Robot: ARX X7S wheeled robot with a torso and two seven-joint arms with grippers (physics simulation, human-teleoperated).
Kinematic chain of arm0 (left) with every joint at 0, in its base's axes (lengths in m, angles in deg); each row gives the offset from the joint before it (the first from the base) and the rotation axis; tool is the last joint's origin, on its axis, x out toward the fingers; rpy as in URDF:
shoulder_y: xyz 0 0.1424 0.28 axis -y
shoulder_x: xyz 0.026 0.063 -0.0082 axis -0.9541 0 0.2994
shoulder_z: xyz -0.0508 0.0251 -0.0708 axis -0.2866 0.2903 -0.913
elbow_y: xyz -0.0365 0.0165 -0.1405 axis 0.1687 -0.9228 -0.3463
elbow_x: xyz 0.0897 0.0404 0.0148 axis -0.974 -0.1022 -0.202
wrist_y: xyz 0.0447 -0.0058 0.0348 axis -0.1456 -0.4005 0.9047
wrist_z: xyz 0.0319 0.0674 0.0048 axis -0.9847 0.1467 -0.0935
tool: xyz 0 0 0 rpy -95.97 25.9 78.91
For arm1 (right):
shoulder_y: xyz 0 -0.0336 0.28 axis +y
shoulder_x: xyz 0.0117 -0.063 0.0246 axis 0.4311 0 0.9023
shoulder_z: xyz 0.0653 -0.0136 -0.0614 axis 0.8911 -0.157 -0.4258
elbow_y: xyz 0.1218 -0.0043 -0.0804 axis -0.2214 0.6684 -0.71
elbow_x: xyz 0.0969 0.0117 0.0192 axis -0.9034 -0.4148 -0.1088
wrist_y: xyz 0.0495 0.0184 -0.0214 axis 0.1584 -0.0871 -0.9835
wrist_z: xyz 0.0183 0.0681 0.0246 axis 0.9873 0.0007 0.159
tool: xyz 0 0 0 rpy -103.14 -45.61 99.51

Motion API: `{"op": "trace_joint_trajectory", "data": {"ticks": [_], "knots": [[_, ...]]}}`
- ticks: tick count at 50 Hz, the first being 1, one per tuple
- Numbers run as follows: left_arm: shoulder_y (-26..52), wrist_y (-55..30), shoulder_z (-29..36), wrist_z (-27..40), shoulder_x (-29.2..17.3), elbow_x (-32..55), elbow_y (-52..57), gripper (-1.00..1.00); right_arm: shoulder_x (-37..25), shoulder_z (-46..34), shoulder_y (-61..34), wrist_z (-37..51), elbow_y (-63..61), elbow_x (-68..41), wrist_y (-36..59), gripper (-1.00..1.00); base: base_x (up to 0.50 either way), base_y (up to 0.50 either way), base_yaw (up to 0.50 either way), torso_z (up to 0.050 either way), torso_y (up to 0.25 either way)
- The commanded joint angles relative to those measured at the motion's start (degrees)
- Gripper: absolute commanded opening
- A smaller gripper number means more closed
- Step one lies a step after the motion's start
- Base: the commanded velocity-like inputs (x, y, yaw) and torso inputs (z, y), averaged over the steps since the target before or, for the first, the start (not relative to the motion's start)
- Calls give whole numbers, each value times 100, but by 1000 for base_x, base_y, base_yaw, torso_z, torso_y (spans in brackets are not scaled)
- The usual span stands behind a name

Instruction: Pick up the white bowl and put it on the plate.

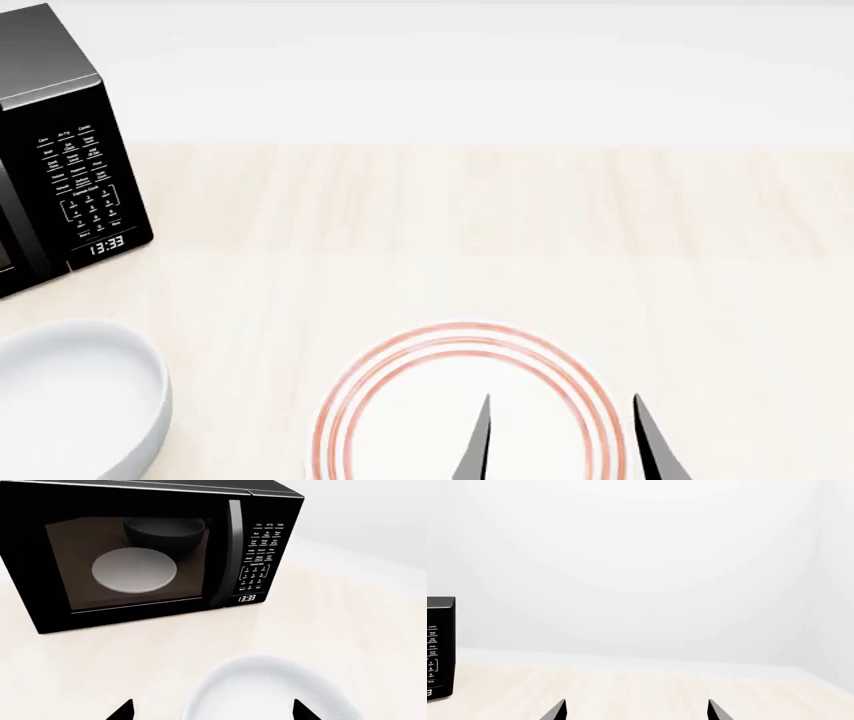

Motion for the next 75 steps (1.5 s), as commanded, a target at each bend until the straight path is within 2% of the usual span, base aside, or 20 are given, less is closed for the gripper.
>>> {"op": "trace_joint_trajectory", "data": {"ticks": [1,11,30,75], "knots": [[142,-56,142,32,173,-254,-285,100,-26,-16,-16,18,2,-35,1,100,0,0,0,0,0],[275,-82,294,-15,402,-500,-661,100,-41,-58,-13,35,40,-27,-27,100,0,0,0,0,0],[477,-339,594,138,556,-858,-805,100,-70,-91,-34,57,68,-55,-53,100,0,0,0,0,0],[651,-324,804,-76,918,-1197,-1175,100,-151,-169,-46,121,114,-93,-101,100,0,0,0,0,0]]}}
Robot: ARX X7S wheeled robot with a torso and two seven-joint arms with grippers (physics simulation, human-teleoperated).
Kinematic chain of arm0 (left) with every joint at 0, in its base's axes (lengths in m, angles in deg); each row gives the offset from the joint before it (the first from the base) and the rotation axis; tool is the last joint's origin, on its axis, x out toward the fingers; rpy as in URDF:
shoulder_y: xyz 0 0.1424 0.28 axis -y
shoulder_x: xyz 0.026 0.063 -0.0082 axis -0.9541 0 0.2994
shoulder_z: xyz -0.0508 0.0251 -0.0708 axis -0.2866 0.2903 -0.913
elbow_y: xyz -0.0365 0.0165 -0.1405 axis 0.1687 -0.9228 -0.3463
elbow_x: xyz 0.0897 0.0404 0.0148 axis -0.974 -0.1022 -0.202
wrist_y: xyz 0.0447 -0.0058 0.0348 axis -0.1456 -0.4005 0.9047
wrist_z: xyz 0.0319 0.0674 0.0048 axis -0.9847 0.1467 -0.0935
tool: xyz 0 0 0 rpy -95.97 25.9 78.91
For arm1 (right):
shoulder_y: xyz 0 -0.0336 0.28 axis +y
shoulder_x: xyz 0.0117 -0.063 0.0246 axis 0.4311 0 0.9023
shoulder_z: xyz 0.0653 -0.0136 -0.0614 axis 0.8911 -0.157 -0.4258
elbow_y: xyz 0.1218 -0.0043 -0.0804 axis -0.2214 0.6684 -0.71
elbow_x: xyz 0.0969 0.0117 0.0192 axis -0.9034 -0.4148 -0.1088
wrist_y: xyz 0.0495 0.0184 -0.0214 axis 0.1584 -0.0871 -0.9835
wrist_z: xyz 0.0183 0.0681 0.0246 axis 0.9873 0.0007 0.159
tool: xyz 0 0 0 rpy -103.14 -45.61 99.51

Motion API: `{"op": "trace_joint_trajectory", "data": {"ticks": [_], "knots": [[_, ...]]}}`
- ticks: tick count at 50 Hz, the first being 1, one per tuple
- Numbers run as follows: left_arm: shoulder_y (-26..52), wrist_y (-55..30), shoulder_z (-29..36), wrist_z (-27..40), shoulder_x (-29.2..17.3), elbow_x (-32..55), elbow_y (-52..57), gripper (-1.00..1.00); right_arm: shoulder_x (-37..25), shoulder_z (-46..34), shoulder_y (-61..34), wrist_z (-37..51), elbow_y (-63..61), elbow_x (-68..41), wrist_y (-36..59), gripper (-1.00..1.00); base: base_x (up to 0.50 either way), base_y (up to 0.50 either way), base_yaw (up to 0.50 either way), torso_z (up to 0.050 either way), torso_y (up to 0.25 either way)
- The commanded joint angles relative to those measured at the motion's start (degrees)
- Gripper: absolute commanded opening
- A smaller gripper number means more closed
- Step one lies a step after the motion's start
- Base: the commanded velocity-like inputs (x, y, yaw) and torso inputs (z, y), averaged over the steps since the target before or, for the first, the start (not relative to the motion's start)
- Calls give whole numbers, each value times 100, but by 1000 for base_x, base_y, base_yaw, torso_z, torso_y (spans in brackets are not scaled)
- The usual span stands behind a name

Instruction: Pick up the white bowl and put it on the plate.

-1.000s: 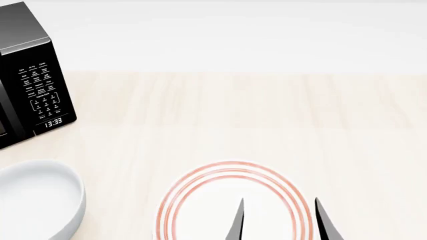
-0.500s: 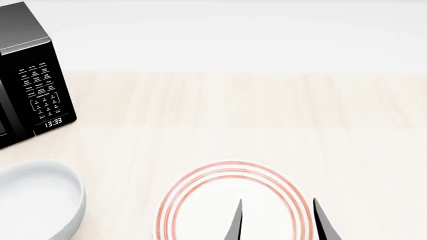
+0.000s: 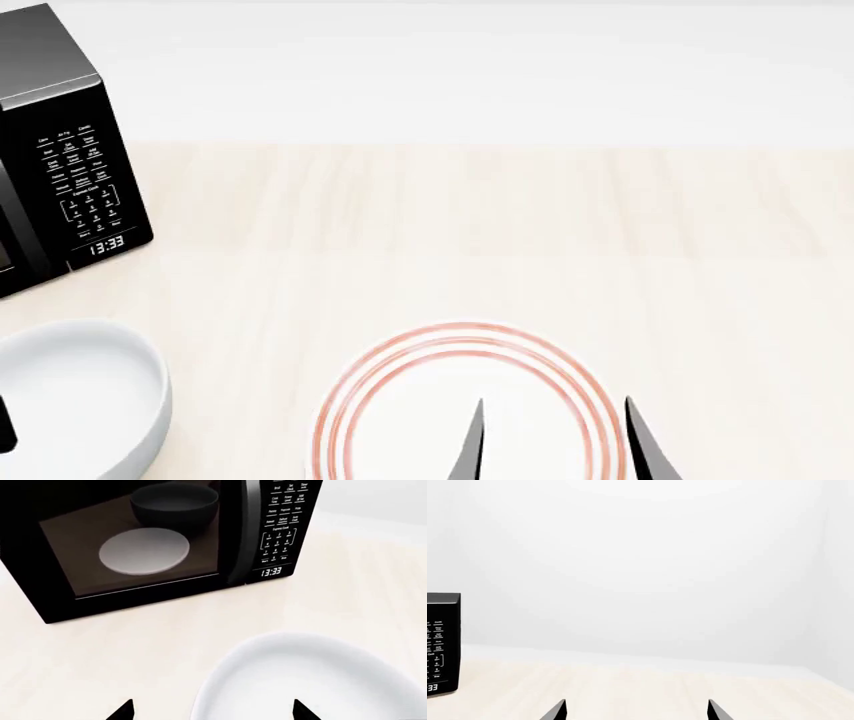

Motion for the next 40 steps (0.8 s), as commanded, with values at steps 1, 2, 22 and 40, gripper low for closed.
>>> {"op": "trace_joint_trajectory", "data": {"ticks": [1,2,22,40], "knots": [[38,20,48,-75,90,-92,-142,100,-21,-21,-8,13,11,-11,-8,100,0,0,0,0,0],[53,25,55,-98,104,-113,-186,100,-21,-24,-9,16,20,-9,-11,100,0,0,0,0,0],[119,89,139,-285,245,-295,-458,100,-52,-75,-7,44,30,-16,-28,100,0,0,0,0,0],[327,65,266,-446,455,-484,-768,100,-75,-105,-44,50,73,-53,-33,100,0,0,0,0,0]]}}
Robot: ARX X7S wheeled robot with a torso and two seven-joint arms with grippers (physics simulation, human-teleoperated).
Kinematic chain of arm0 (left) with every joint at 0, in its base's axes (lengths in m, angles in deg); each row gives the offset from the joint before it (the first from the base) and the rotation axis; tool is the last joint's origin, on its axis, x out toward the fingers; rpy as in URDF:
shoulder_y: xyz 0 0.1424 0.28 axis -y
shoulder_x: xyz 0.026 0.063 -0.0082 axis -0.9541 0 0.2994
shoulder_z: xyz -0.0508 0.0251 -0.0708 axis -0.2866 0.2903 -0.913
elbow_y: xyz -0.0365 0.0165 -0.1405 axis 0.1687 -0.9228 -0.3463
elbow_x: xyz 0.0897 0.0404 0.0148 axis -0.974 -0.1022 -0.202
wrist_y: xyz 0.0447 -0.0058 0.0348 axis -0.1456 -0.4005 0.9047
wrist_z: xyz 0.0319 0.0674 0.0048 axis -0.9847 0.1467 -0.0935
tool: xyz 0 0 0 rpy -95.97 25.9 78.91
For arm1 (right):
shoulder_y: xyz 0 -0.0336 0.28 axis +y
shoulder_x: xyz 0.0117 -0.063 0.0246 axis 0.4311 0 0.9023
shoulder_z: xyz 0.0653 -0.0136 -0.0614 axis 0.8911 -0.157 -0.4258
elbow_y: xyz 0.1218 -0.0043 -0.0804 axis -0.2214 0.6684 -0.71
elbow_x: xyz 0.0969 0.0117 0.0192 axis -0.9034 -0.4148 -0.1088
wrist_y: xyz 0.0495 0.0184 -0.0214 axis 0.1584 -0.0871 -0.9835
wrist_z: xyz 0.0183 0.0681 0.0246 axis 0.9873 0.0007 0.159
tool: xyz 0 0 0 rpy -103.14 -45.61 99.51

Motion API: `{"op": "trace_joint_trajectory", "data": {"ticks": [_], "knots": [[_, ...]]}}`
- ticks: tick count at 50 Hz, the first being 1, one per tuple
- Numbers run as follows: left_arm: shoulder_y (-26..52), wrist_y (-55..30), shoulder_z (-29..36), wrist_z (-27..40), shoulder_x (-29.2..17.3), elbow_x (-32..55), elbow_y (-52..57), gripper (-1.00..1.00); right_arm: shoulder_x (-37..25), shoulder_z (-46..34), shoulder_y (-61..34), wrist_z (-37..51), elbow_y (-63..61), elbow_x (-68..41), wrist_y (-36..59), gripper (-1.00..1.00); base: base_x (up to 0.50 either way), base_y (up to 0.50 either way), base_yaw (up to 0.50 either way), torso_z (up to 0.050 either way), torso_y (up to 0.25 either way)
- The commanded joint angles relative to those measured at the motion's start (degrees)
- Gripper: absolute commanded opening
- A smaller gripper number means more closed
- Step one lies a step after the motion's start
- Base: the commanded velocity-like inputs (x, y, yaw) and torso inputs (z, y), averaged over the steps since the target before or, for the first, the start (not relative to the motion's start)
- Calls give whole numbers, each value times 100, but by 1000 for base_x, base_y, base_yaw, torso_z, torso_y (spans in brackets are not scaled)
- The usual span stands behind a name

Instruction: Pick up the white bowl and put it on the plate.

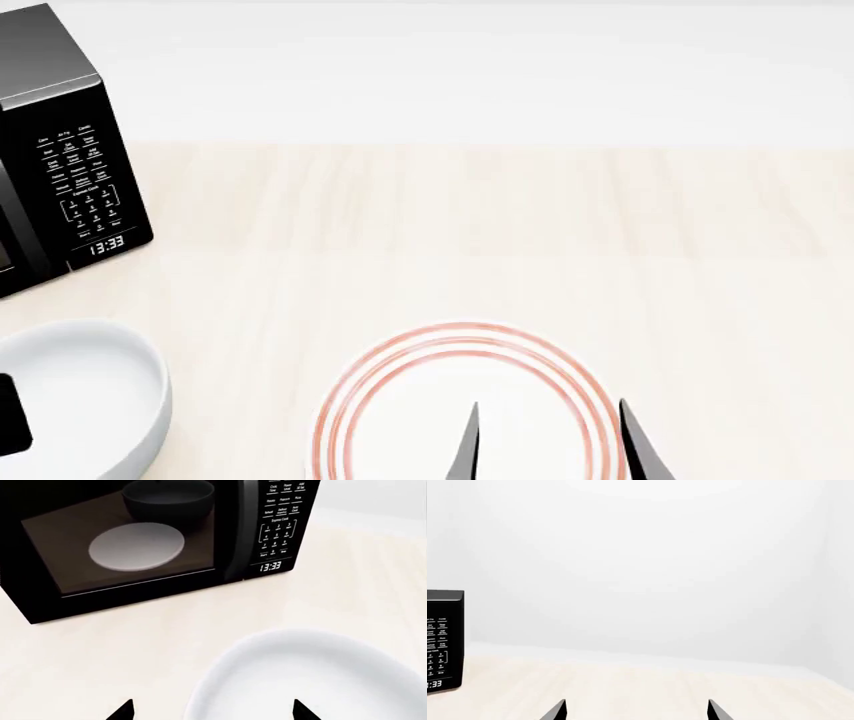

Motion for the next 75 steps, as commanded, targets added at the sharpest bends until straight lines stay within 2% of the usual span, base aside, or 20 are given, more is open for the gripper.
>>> {"op": "trace_joint_trajectory", "data": {"ticks": [1,27,48,75], "knots": [[93,-14,72,-66,118,-99,-141,100,-14,-19,-23,7,28,-20,-5,100,0,0,0,0,0],[-61,14,40,159,117,-78,17,100,-55,-56,-25,40,74,-41,-46,100,0,0,0,0,0],[94,88,152,-90,373,-283,-470,100,-85,-97,-37,64,91,-54,-56,100,0,0,0,0,0],[43,225,143,-166,462,-378,-709,100,-127,-136,-35,98,118,-70,-94,100,0,0,0,0,0]]}}
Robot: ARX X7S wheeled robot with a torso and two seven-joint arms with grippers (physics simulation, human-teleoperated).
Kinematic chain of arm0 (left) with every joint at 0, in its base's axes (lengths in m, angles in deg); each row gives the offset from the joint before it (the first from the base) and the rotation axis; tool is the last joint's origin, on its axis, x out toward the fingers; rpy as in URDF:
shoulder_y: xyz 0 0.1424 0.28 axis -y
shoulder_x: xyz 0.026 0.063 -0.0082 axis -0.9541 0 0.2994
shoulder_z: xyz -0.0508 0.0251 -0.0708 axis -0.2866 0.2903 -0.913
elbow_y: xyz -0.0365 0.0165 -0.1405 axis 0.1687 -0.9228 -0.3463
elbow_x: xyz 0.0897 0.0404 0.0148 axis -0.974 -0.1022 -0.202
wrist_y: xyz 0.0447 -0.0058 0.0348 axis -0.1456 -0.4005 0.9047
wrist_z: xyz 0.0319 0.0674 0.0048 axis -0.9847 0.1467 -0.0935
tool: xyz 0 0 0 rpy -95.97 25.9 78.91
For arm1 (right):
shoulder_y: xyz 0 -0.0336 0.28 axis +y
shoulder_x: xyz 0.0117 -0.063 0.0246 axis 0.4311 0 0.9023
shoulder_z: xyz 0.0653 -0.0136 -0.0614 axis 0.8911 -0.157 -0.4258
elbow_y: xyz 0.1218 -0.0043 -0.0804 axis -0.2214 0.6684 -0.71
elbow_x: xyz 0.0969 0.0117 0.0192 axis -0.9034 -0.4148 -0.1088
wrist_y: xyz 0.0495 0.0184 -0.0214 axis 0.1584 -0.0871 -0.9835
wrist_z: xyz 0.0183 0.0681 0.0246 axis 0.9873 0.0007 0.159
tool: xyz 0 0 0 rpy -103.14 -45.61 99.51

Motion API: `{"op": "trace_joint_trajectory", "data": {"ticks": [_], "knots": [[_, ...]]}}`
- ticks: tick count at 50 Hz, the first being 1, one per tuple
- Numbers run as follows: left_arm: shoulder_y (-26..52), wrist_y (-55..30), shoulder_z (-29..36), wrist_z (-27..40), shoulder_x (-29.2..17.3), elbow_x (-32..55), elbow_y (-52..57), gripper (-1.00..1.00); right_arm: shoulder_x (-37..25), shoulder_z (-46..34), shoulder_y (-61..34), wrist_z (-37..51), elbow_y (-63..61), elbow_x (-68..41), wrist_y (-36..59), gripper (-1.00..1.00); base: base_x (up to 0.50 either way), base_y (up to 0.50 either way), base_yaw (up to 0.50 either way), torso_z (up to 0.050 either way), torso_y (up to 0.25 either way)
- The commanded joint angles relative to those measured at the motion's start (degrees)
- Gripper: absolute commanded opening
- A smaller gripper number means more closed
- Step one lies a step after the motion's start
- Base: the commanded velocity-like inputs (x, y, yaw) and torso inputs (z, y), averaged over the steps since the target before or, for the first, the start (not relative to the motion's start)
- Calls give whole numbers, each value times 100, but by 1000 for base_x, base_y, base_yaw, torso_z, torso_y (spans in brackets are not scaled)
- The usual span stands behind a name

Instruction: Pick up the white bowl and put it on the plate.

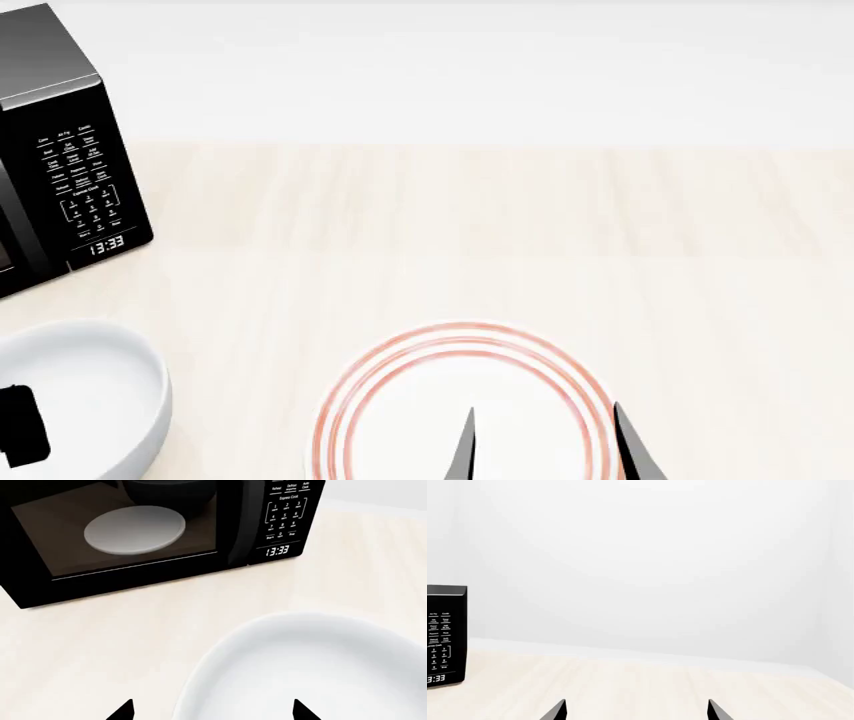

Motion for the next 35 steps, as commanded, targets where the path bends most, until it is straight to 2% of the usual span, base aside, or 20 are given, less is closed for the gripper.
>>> {"op": "trace_joint_trajectory", "data": {"ticks": [1,31,32,35], "knots": [[-37,70,-3,-30,50,-39,-100,100,-18,-15,-2,17,-3,-10,-2,100,0,0,0,0,0],[58,89,22,-127,143,-128,-360,100,-49,-64,-19,55,34,-25,-31,100,0,0,0,0,0],[50,96,19,-132,142,-128,-369,-100,-52,-73,-14,55,23,-23,-25,100,0,0,0,0,0],[38,113,6,-138,135,-123,-363,-100,-54,-79,-19,55,32,-25,-35,100,0,0,0,0,0]]}}
